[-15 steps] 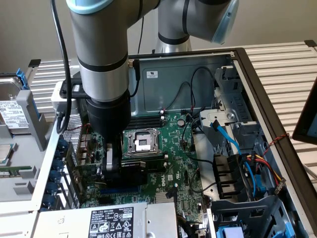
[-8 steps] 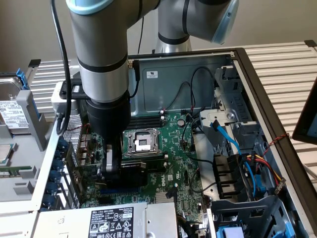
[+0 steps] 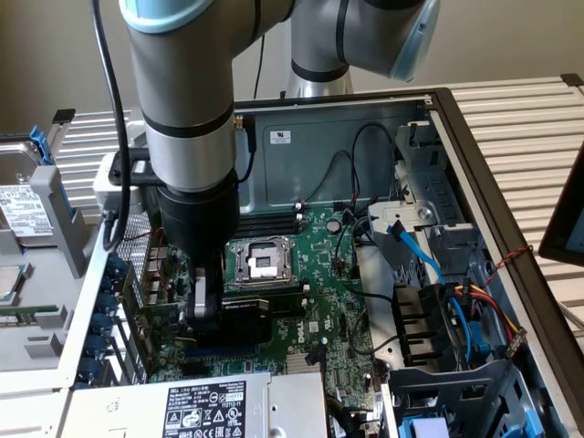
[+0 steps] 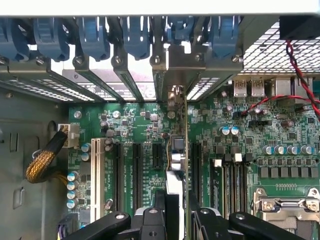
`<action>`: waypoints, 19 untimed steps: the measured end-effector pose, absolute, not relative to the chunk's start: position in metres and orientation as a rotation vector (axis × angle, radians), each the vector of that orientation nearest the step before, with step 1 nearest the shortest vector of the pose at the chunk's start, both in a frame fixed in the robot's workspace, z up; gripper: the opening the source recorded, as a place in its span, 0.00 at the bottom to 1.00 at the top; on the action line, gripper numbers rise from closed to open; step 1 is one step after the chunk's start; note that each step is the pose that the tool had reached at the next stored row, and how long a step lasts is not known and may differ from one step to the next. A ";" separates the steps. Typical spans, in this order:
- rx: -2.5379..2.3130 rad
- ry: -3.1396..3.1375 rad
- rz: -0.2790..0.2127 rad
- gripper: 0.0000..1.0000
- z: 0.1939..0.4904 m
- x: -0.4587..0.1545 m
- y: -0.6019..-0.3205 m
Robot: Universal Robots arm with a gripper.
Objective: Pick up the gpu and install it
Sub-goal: 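Insert the gpu into the slot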
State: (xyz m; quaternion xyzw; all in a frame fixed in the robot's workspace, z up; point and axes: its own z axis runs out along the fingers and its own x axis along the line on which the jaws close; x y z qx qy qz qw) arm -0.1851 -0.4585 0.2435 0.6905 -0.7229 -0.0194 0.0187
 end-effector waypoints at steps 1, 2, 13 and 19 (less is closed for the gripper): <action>2.144 -2.245 -0.061 0.27 0.244 -0.186 -0.458; 2.144 -2.245 -0.062 0.27 0.244 -0.186 -0.458; 2.144 -2.245 -0.064 0.27 0.244 -0.186 -0.459; 2.144 -2.245 -0.064 0.27 0.244 -0.184 -0.460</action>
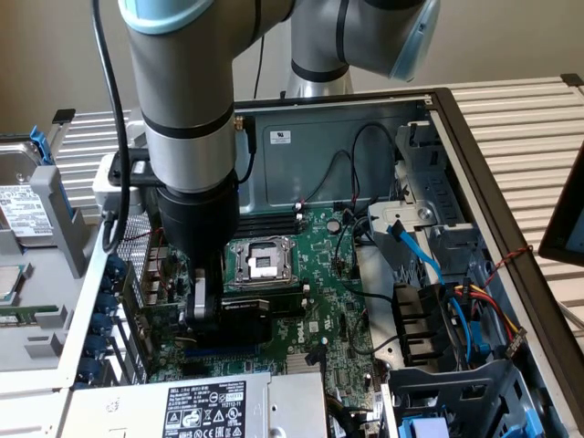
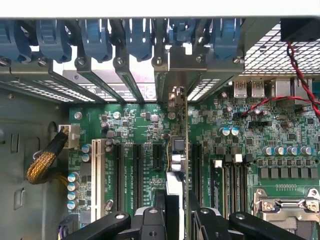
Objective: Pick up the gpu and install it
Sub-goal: 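Insert the gpu into the slot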
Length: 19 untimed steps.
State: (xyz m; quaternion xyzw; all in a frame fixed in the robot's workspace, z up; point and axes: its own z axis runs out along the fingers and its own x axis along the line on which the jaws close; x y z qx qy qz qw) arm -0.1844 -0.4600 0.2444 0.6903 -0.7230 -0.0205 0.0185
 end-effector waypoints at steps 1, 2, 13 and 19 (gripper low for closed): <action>2.144 -2.245 -0.064 0.27 0.244 -0.184 -0.460; 2.144 -2.245 -0.064 0.27 0.245 -0.184 -0.460; 2.145 -2.246 -0.063 0.27 0.245 -0.184 -0.460; 2.146 -2.247 -0.059 0.27 0.245 -0.182 -0.460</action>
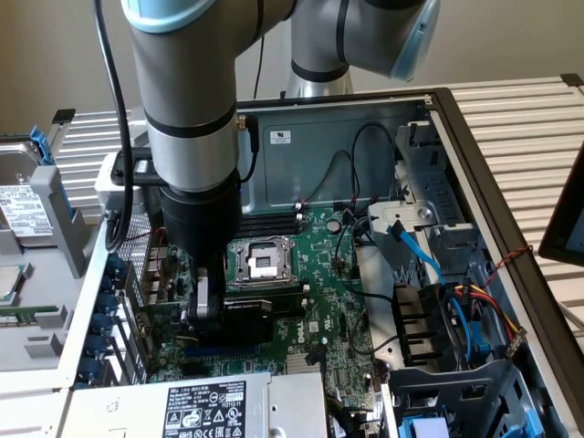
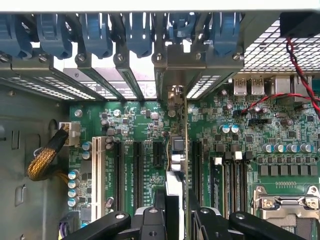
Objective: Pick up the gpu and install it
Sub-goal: 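Insert the gpu into the slot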
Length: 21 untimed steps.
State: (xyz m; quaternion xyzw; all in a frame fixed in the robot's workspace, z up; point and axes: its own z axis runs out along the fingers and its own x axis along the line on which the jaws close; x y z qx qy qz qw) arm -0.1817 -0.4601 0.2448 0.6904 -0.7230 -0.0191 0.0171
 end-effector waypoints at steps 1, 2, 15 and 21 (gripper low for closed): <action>2.146 -2.247 -0.059 0.27 0.245 -0.182 -0.460; 2.147 -2.248 -0.057 0.27 0.245 -0.182 -0.460; 2.157 -2.242 -0.052 0.27 0.245 -0.183 -0.460; 2.164 -2.237 -0.049 0.27 0.244 -0.184 -0.460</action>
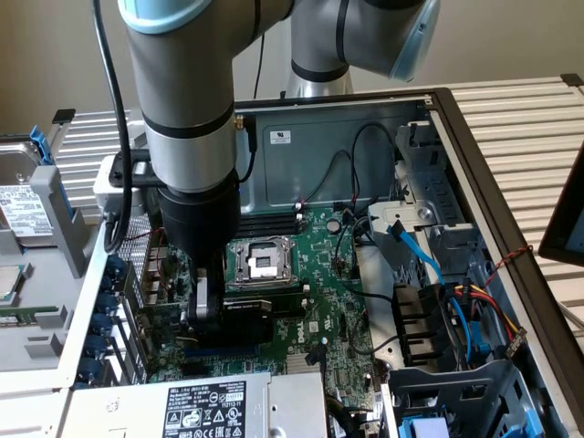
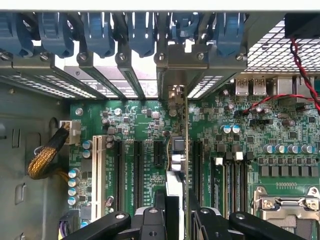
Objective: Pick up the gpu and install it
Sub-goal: 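Insert the gpu into the slot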
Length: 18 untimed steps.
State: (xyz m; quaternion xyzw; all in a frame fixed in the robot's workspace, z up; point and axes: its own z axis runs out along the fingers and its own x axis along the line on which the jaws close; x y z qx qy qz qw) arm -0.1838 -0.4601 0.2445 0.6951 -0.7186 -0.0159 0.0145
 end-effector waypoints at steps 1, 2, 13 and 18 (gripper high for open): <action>2.165 -2.237 -0.048 0.27 0.244 -0.184 -0.460; 2.166 -2.237 -0.047 0.27 0.244 -0.184 -0.460; 2.175 -2.245 -0.028 0.27 0.243 -0.190 -0.459; 2.176 -2.245 -0.027 0.27 0.243 -0.191 -0.459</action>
